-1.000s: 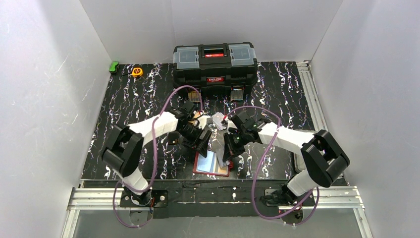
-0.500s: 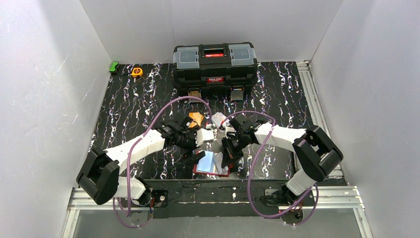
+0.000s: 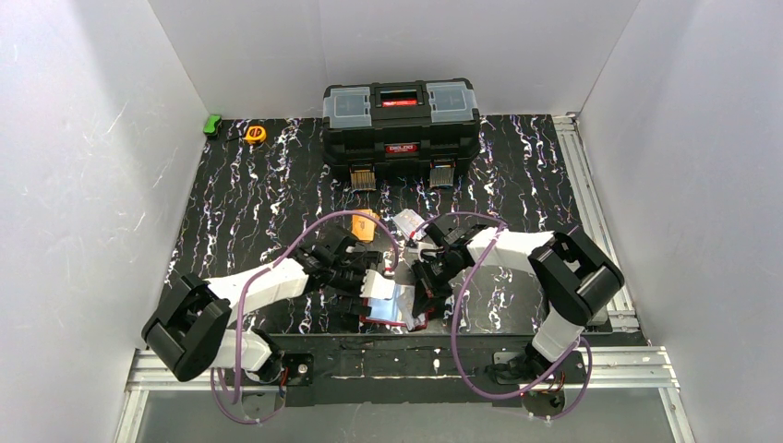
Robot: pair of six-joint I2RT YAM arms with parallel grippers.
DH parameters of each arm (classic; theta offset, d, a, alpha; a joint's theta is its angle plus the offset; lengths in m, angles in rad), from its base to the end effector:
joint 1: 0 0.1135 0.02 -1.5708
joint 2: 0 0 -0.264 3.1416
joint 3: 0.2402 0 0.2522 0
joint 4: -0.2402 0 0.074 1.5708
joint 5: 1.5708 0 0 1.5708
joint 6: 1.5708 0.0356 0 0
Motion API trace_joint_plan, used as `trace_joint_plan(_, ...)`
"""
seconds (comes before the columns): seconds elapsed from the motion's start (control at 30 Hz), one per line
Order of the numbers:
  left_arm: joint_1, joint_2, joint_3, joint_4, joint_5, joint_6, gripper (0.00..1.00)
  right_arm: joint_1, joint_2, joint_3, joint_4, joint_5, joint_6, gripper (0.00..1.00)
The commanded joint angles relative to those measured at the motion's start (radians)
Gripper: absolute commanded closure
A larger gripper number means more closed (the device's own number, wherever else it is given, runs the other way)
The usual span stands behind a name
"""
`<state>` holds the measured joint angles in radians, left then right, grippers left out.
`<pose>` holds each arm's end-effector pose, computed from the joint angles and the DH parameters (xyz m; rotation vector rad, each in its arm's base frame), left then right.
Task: Put the credit cards into the card holder
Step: Insert the credit card into the card holder.
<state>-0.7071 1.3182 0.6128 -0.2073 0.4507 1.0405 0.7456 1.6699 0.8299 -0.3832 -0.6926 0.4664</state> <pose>0.1756 -0.1705 0.1721 1.9562 1.3932 -0.4056 0.1968 0.2127 0.1385 0.5673 -2.7578 -1.1144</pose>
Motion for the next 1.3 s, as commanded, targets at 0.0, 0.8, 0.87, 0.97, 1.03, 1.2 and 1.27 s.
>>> trace_joint_plan(0.0,-0.031,0.018,-0.012,0.096,0.008,0.08,0.02,-0.015,0.025,0.033,0.034,-0.046,-0.01,0.99)
trace_joint_plan(0.8,-0.06,-0.03,-0.087,0.091,-0.032,0.199,0.2,-0.107,0.022,0.055,0.012,-0.065,-0.048,0.99)
trace_joint_plan(0.87,-0.06,-0.024,-0.078,0.091,-0.026,0.201,0.25,-0.107,0.032,0.06,0.015,-0.067,-0.048,0.99)
trace_joint_plan(0.97,-0.06,-0.024,-0.063,0.052,-0.02,0.222,0.41,-0.107,0.05,0.064,0.017,-0.066,-0.052,0.99)
trace_joint_plan(1.03,-0.061,-0.035,-0.057,0.012,-0.007,0.241,0.53,-0.108,0.061,0.068,0.017,-0.065,-0.055,0.99)
trace_joint_plan(1.2,-0.06,-0.097,-0.076,-0.048,0.039,0.297,0.57,-0.112,0.079,0.079,0.03,-0.068,-0.056,0.99)
trace_joint_plan(1.27,-0.06,-0.095,-0.073,-0.055,0.045,0.305,0.57,-0.114,0.09,0.084,0.035,-0.071,-0.056,0.99)
